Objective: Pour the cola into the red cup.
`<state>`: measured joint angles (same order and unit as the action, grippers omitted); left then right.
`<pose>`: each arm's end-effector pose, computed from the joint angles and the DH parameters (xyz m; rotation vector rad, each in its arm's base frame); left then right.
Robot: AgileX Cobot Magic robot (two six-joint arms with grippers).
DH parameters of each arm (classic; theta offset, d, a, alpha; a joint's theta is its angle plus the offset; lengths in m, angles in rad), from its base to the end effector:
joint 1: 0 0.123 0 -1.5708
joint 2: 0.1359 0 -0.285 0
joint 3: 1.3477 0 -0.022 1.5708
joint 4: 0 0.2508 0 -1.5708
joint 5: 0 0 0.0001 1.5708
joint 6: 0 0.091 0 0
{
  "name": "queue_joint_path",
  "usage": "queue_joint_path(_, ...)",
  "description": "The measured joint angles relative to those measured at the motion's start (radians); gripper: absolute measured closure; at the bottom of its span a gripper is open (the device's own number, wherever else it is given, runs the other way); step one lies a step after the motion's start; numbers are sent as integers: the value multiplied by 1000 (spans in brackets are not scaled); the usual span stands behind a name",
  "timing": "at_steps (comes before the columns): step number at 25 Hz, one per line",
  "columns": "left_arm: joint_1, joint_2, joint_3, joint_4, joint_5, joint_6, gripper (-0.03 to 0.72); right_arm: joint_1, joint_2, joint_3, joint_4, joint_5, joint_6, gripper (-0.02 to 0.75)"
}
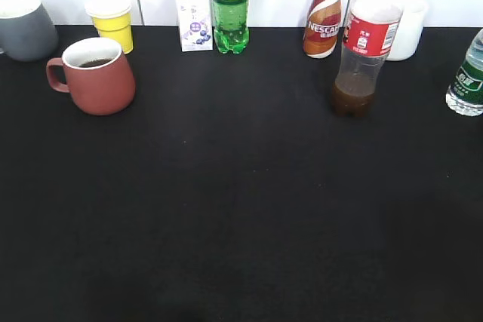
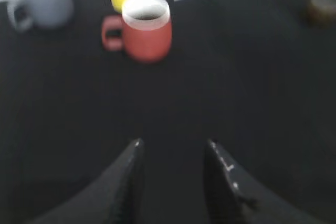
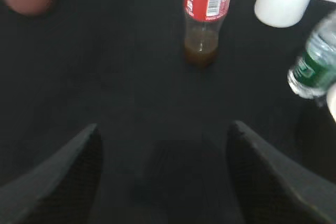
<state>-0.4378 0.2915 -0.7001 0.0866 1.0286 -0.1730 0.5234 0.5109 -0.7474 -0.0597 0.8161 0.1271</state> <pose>0.0291 -0.0062 0.3337 0.2811 2.0924 -0.2622 0.0743 0.0383 0.3524 -0.4243 2.0346 0.3304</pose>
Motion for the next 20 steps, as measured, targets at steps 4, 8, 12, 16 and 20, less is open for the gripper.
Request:
queue_joint_path(4,0,-249,146,-39,22,7,401,0,-394,151,-31,179,63,183)
queue_joint_path(8,-1,-298,180,-66,37,73,401,0,-517,214,-158,300,136,183)
queue_joint_path(12,-2,-298,180,-103,37,139,401,0,-520,241,-160,247,137,183)
queue_joint_path(16,-2,-298,180,-104,37,141,401,0,-520,241,-160,246,137,183)
queue_joint_path(20,3,-298,180,-104,37,142,401,-9,-520,241,-160,245,135,183)
